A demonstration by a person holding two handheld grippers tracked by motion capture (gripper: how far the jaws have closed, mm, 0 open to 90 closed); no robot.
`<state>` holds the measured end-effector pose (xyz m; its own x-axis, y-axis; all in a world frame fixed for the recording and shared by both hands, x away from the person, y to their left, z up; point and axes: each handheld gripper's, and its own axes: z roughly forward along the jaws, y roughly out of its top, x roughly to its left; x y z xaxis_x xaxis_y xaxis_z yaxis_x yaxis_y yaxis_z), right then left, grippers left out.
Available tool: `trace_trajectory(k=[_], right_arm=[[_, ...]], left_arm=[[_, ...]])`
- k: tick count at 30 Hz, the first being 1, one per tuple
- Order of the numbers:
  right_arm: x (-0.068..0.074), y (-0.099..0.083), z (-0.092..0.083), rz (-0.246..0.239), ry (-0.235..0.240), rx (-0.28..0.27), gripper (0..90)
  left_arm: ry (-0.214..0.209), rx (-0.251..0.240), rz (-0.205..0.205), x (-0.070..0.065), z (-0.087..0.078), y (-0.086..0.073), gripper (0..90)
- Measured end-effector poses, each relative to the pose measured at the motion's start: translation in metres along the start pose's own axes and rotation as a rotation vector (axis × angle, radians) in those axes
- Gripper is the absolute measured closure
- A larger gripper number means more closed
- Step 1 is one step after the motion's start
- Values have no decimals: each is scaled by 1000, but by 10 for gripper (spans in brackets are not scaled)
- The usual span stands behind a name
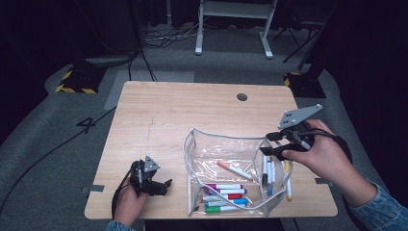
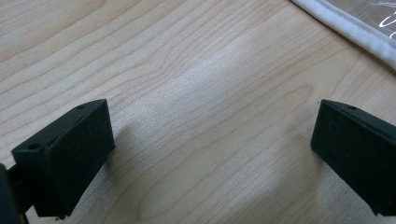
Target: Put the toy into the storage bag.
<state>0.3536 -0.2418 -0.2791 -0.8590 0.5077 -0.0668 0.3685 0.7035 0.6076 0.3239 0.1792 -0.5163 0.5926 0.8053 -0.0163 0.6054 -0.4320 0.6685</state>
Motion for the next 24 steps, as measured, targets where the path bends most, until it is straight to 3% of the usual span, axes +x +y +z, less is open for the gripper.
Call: trace_trajectory(k=[7, 12, 16, 19, 24], right_arm=[[-22, -22, -24, 104, -59, -54, 480], [-35, -39, -33, 152, -99, -62, 483], [-49, -61, -31, 239, -115, -95, 477], [-58, -75, -28, 277, -125, -97, 484], [-70, -98, -16, 324, -156, -37, 484]], left_arm=[[5, -1, -11, 1, 1, 1, 0], [8, 2, -23, 2, 2, 2, 0], [11, 0, -24, 2, 2, 2, 0], [14, -1, -25, 2, 1, 2, 0], [14, 0, -24, 2, 1, 2, 0]])
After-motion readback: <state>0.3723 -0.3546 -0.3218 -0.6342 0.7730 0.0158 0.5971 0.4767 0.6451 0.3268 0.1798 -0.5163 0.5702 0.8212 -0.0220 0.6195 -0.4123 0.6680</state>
